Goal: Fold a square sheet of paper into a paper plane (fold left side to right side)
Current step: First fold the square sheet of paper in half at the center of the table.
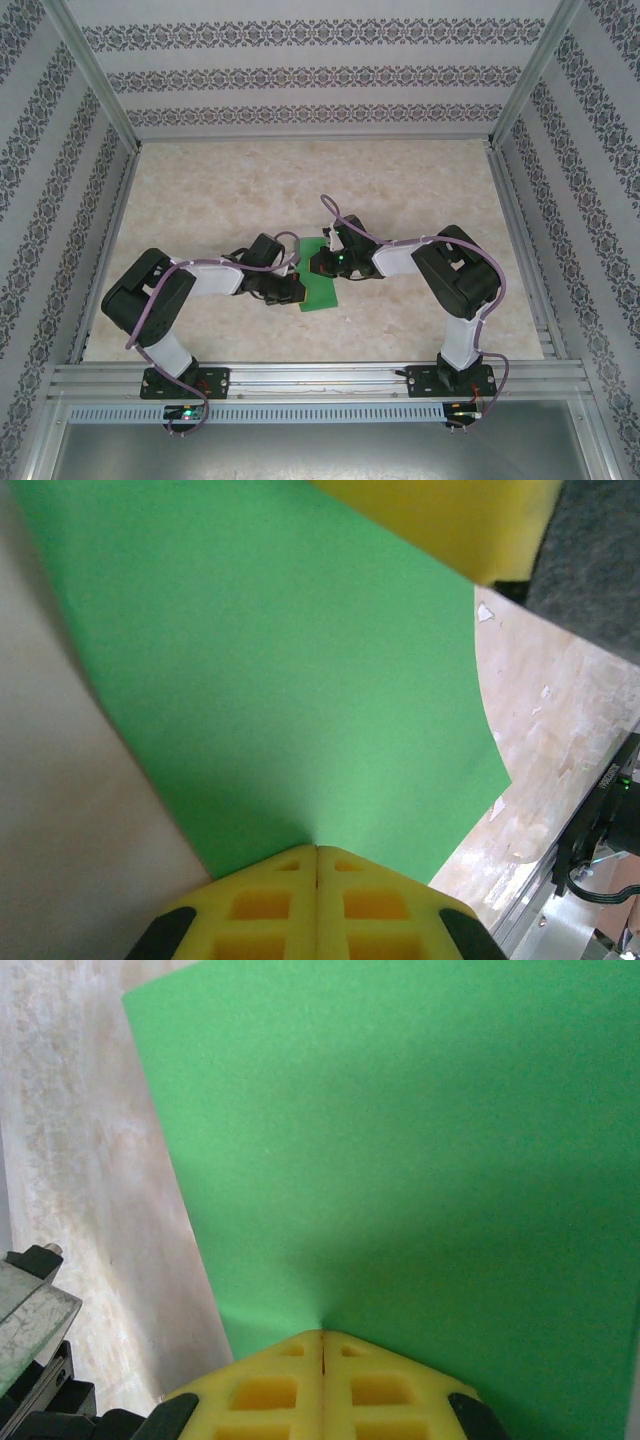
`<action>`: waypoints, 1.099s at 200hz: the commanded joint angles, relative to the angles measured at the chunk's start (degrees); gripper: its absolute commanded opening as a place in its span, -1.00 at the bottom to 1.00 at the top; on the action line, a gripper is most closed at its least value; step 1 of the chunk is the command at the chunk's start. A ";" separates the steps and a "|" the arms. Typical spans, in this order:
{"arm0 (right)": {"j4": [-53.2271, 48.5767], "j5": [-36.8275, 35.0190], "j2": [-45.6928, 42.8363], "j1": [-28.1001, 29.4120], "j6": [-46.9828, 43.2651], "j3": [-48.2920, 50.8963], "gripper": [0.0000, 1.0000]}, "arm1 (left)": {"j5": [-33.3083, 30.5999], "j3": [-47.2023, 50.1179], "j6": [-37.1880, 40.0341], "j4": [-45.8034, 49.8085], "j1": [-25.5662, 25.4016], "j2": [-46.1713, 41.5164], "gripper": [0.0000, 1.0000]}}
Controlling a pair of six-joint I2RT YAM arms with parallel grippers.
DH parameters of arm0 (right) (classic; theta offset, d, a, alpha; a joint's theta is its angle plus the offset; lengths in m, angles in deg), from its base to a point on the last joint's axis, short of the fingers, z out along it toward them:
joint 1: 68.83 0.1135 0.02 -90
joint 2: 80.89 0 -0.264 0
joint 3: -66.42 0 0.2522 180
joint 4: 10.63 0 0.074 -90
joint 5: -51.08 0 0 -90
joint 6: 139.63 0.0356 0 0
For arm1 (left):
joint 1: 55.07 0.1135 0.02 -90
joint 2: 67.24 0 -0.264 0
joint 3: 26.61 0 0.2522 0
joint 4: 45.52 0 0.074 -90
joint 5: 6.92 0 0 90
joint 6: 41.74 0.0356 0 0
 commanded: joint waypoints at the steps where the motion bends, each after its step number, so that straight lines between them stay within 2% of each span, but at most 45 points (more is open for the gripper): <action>1: -7.71 -4.86 3.13 -0.29 -1.32 3.41 -1.00 | -0.56 2.85 -0.45 2.71 -2.40 -0.16 -1.00; 58: -7.71 -5.11 2.96 -0.34 -1.18 3.98 -1.00 | -1.76 7.20 -1.71 5.07 -4.25 -4.35 -1.00; 167: -7.80 -5.13 2.16 -0.28 -1.16 4.31 -1.00 | 0.74 9.67 -9.16 -2.61 -5.22 -8.96 -1.00; 185: -7.80 -5.13 1.87 -0.26 -1.22 4.26 -1.00 | 1.00 8.42 -9.08 -1.30 -4.66 -10.87 -1.00; 220: -7.71 -5.51 1.36 -0.19 -1.27 4.63 -1.00 | 2.42 4.85 -6.13 2.80 -0.09 -14.31 -1.00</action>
